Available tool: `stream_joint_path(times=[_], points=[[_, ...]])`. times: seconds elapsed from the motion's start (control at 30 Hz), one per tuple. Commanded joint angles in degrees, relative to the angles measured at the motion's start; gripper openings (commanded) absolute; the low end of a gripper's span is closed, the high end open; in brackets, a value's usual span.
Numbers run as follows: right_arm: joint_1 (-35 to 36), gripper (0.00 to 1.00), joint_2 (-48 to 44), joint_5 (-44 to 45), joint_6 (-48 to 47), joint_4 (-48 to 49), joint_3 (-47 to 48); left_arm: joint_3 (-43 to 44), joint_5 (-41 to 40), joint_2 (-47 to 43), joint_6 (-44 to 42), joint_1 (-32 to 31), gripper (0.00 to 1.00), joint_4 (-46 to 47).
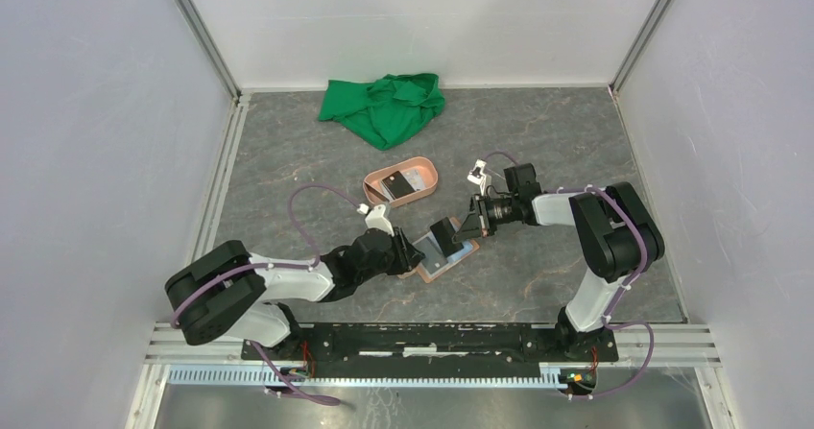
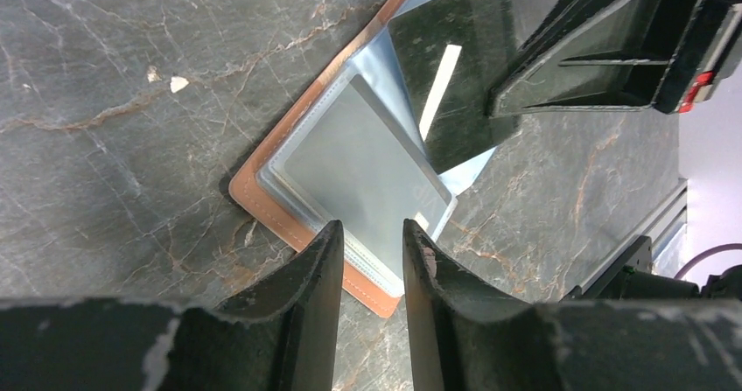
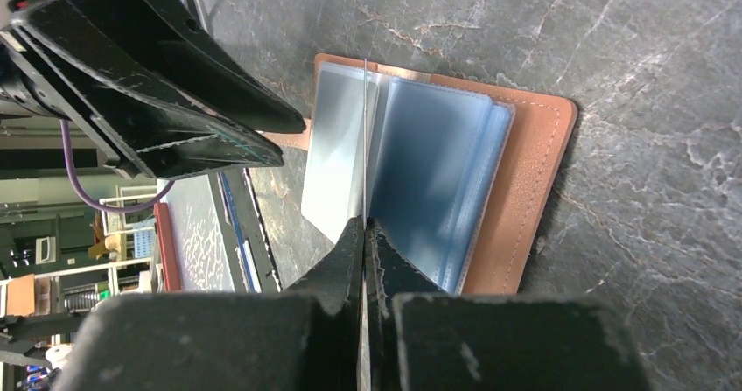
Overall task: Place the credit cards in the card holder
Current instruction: Insert the credit card into the card holder.
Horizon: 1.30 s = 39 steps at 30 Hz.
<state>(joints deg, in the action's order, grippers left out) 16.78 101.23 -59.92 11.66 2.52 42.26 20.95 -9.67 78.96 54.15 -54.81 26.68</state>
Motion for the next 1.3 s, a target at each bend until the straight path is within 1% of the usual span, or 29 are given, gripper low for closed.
stream_joint_path(times=[0.0,0.2,0.4,0.67,0.77,0.87,1.03,1.27], points=[[0.2,0.00,0.1,-2.2,-0.9,0.7,-0.3,2.2,1.2,2.6,-2.1,0.2,0.37,3.4],[0.2,0.00,-2.9,-2.5,-0.6,1.4,-0.3,3.0,1.6,4.8,-2.4,0.2,0.34,3.0],[0.2,0.00,-2.6,-2.7,-0.3,1.6,-0.6,5.1,0.0,5.0,-2.4,0.2,0.31,-3.1],[0.2,0.00,-4.1,-3.1,2.4,4.4,-2.6,5.5,-0.4,4.3,-2.4,0.3,0.30,-4.6],[0.2,0.00,-4.9,-1.8,4.4,6.8,-4.8,5.7,-0.4,3.9,-2.4,0.2,0.30,-4.6],[0.0,0.00,-5.9,-0.2,8.3,10.7,-7.7,5.9,-0.3,3.4,-2.5,0.2,0.30,-4.7],[-0.2,0.00,-7.6,4.4,9.8,11.5,-9.5,6.0,-0.4,2.5,-2.8,0.2,0.31,-5.0],[-1.1,0.00,-8.9,4.5,11.5,13.7,-10.3,6.2,-0.8,1.8,-3.5,0.2,0.31,-5.6]])
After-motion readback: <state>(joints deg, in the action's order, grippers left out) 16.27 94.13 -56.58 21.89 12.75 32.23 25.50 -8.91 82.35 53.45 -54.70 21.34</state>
